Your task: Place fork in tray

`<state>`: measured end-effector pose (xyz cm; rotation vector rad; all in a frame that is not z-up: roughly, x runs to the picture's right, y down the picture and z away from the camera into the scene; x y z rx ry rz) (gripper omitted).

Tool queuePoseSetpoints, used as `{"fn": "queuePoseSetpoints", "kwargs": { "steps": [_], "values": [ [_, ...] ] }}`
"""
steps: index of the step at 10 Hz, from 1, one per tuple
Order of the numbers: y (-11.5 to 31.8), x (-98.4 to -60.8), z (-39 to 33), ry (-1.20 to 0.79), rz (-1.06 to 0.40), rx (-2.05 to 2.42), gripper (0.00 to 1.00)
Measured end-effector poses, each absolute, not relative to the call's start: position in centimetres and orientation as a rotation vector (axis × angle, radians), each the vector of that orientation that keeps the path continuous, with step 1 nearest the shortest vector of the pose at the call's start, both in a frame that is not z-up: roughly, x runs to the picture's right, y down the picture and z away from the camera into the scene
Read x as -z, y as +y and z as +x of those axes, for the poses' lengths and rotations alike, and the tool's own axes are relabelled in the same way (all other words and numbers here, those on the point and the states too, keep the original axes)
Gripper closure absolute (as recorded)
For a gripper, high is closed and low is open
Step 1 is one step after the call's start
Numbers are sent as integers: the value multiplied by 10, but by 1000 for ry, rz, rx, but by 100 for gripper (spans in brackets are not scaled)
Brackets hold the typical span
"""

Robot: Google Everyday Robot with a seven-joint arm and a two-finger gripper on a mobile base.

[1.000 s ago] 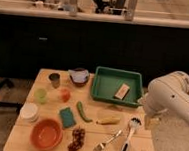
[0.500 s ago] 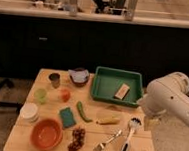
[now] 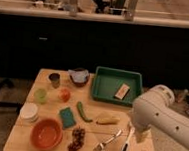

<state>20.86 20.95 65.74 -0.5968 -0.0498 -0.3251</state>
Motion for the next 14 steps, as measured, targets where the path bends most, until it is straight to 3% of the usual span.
{"fn": "queuePoseSetpoints", "kwargs": {
  "steps": [14],
  "values": [
    [291, -686, 135, -265, -718, 418, 20]
  ]
}}
